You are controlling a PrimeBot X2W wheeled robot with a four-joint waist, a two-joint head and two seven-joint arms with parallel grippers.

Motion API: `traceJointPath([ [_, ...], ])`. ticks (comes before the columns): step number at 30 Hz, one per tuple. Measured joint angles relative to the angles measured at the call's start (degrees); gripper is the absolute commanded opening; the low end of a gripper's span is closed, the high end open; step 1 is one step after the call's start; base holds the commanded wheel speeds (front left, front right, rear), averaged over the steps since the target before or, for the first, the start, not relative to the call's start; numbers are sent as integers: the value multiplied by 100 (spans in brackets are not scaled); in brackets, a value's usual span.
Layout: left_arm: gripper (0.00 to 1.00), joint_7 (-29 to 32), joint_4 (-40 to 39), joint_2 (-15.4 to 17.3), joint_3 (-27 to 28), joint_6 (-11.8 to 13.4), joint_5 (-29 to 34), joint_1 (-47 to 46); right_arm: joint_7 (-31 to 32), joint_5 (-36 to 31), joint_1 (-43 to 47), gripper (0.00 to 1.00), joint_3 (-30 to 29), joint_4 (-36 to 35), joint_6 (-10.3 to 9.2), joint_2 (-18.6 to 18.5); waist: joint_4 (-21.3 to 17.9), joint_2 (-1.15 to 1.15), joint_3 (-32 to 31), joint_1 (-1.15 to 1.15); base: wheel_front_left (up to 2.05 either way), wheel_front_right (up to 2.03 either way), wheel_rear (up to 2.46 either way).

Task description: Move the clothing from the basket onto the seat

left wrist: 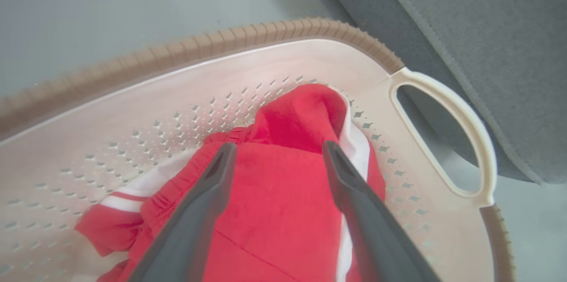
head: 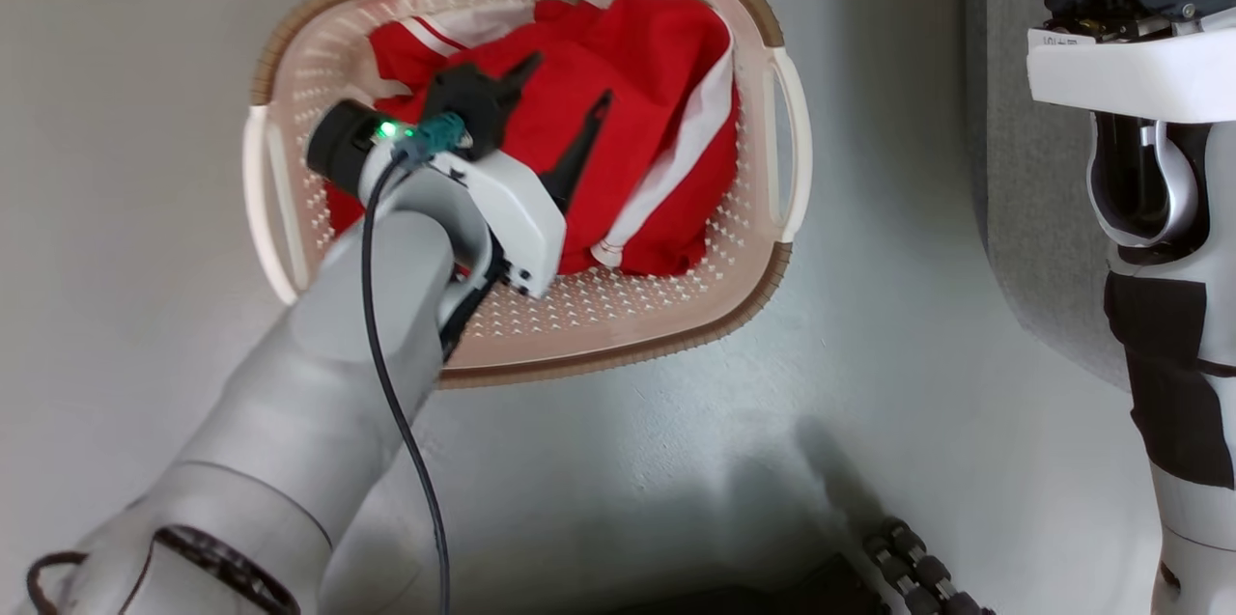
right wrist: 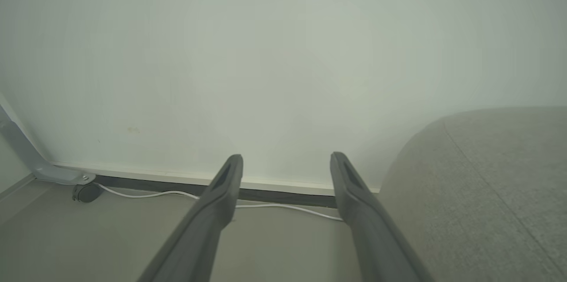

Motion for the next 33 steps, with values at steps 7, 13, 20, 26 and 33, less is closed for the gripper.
traceJointPath([
  [7, 100, 0, 960, 14, -304, 0, 198, -526, 0, 4, -24, 100, 31, -145, 0, 143, -216, 0, 309, 0, 0, 0, 0],
  [13, 100, 0, 1506, 36, -339, 2, 318, -933, 0, 68, -68, 100, 40, -266, 0, 223, -379, 0, 538, 0, 0, 0, 0],
  [20, 100, 302, 1713, 31, -555, 1, 354, -983, 0, 68, -70, 100, 35, -282, 0, 294, -468, 0, 624, 0, 0, 0, 0],
  [26, 0, 425, 1748, 30, -631, 0, 291, -1021, 0, 69, -70, 100, -8, -286, 0, 314, -476, 0, 614, 0, 0, 0, 0],
  [33, 0, 234, 1384, 29, -815, 0, -64, -853, 0, 113, -79, 100, -101, -267, 0, 313, -445, 0, 405, 0, 0, 0, 0],
])
